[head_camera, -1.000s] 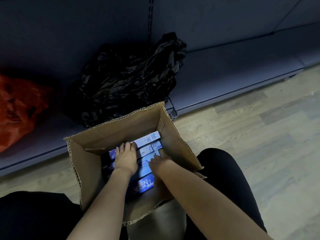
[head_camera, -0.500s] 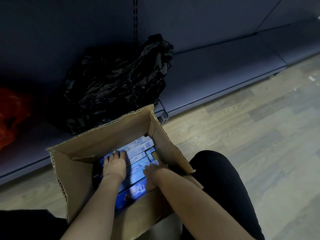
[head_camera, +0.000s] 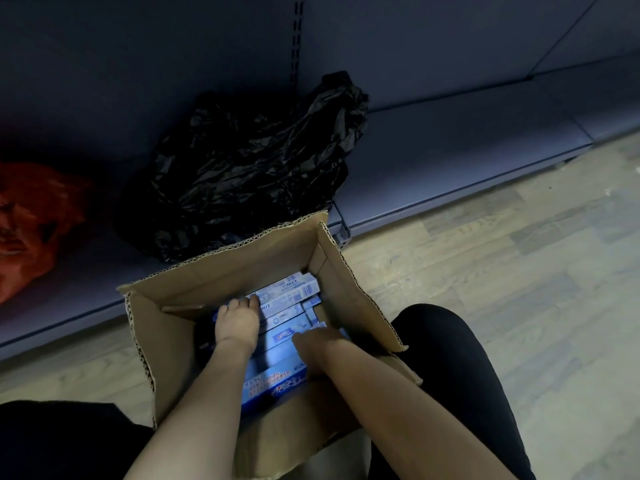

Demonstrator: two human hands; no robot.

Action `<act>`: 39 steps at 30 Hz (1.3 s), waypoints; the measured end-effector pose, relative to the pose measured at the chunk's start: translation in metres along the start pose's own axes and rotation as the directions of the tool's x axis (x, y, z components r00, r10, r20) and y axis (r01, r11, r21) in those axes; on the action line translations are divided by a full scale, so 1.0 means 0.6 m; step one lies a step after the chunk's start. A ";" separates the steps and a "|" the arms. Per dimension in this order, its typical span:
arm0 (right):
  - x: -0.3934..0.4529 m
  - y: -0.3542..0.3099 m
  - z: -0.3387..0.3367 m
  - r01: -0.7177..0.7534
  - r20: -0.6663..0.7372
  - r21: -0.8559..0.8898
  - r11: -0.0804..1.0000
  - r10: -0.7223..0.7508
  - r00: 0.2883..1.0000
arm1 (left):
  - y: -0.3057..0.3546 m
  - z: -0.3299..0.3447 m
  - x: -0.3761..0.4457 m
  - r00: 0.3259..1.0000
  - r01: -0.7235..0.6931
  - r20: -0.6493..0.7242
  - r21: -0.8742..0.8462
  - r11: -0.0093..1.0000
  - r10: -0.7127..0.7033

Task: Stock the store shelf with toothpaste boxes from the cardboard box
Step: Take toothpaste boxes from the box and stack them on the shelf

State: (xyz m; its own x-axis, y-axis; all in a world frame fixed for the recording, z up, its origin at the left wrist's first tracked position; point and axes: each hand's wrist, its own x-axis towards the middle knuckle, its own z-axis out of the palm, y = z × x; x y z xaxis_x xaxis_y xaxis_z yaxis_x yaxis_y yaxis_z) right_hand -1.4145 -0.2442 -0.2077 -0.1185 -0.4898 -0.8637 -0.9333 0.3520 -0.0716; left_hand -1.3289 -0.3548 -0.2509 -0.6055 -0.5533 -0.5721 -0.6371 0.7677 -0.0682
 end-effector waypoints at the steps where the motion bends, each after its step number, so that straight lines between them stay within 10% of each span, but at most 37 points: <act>1: 0.000 0.001 0.000 0.013 -0.009 -0.002 1.000 -0.013 1.000 | 0.000 -0.001 0.001 1.000 -0.001 0.001 0.010 1.000 0.001; 12: -0.102 -0.005 -0.121 0.130 -0.204 -0.379 0.916 -0.220 0.954 | -0.022 -0.114 -0.093 0.998 0.002 -0.068 -0.041 0.999 -0.005; 39: -1.043 0.012 -0.679 0.076 -0.622 -0.356 0.931 -0.297 0.724 | -0.173 -1.038 -0.787 0.926 0.027 -0.375 -0.028 0.999 -0.036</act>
State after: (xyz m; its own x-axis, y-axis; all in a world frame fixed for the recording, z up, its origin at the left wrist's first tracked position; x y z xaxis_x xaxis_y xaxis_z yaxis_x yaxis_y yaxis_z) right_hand -1.4849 -0.2600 0.5357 -0.0195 -0.9555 -0.2942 -0.9989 0.0064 0.0455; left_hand -1.2740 -0.3743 0.5355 -0.7167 -0.6614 -0.2211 -0.6667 0.7429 -0.0608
